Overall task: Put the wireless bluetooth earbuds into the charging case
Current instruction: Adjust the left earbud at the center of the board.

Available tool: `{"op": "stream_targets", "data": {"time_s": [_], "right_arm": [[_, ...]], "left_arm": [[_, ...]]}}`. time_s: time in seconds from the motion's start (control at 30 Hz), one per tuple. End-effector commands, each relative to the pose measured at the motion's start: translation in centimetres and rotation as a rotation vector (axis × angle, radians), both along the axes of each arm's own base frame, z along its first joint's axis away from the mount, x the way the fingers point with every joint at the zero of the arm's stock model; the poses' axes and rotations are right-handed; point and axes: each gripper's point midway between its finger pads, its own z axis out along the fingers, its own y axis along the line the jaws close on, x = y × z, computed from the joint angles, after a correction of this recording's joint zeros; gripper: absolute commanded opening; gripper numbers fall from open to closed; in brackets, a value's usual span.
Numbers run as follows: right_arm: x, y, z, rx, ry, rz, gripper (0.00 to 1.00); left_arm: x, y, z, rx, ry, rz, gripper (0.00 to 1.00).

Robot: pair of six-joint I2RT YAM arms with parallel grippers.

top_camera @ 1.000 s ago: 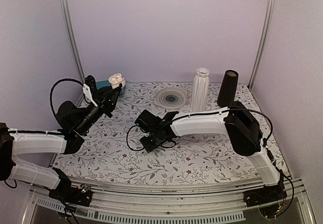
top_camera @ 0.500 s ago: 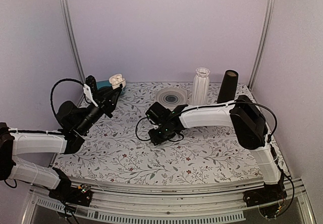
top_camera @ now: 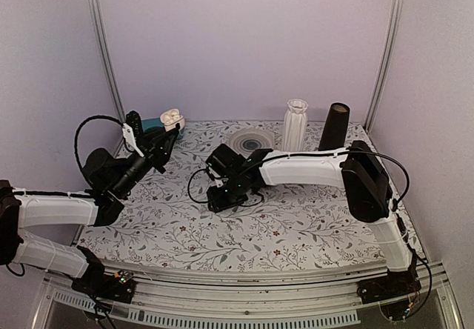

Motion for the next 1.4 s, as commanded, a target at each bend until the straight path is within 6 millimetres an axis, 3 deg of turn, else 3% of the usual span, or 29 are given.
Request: {"op": "stream_targets", "data": {"time_s": [0.0, 0.07, 0.33, 0.63, 0.9, 1.13, 1.37], "right_arm": [[0.8, 0.7, 0.6, -0.04, -0.063, -0.02, 0.48], [1.0, 0.5, -1.1, -0.094, -0.085, -0.02, 0.5], [1.3, 0.9, -2.5, -0.163, -0.144, 0.012, 0.54], [0.1, 0.4, -4.2, -0.258, -0.177, 0.06, 0.53], [-0.3, -0.8, -4.3, -0.298, -0.19, 0.064, 0.51], [-0.8, -0.2, -3.5, -0.232, -0.148, 0.096, 0.38], [-0.6, -0.9, -3.2, -0.211, -0.134, 0.104, 0.38]], "left_arm": [[-0.2, 0.7, 0.8, -0.02, -0.021, 0.009, 0.0], [-0.3, 0.8, 0.8, -0.019, -0.022, 0.012, 0.0], [-0.3, 0.8, 1.0, -0.022, -0.024, 0.014, 0.0], [-0.2, 0.7, 0.9, -0.021, -0.022, 0.012, 0.0], [0.0, 0.7, 0.9, -0.022, -0.02, 0.013, 0.0], [0.0, 0.6, 0.8, -0.021, -0.016, 0.013, 0.0], [0.1, 0.6, 0.8, -0.02, -0.015, 0.011, 0.0]]}}
